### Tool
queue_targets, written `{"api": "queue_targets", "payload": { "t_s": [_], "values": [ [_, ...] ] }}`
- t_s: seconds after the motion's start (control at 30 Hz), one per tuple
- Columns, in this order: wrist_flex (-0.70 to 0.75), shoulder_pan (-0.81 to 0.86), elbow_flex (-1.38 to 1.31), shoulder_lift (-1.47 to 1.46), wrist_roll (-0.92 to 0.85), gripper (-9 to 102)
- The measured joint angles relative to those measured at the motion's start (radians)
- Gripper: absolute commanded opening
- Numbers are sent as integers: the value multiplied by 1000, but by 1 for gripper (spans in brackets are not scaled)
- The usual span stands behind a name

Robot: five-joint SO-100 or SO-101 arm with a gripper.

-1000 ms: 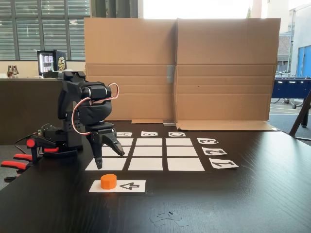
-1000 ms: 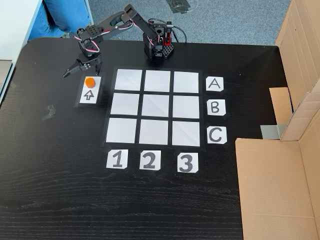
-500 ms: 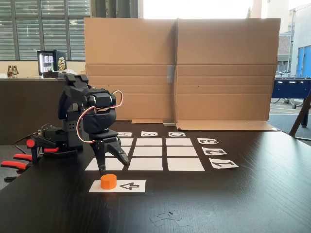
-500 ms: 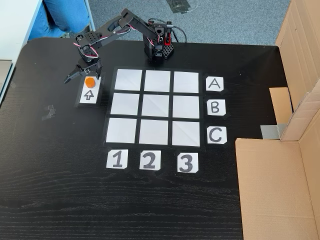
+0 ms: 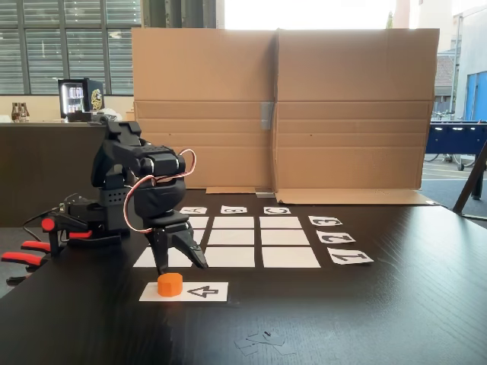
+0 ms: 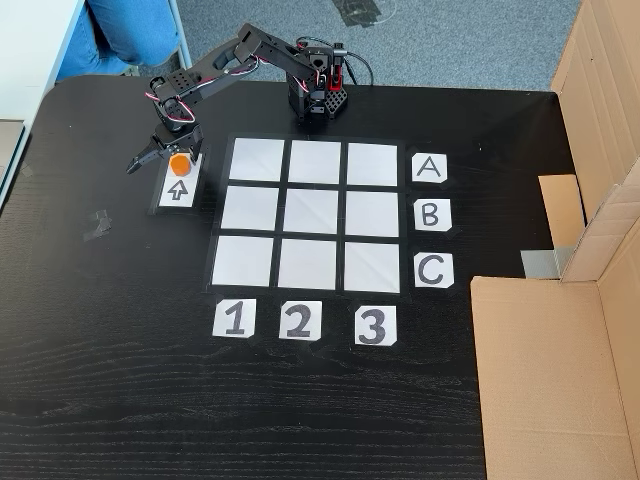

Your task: Pick up the round, orange token and place it in the grid on square B1.

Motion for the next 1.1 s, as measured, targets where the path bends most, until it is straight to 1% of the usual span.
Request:
{"api": "queue_targets", "payload": {
  "t_s": [0.03,0.1,0.17,0.2,0.43,0.8,0.93,1.1],
  "values": [
    [0,0,0,0,0,63],
    [-2,0,-2,-3,0,40],
    [-8,0,-3,-6,0,15],
    [-6,0,-6,-9,0,7],
    [-6,0,-6,-11,0,0],
    [-15,11,-6,-8,0,-1],
    [-15,44,-6,78,0,-1],
    [-15,55,46,272,-20,-1]
  ]
}}
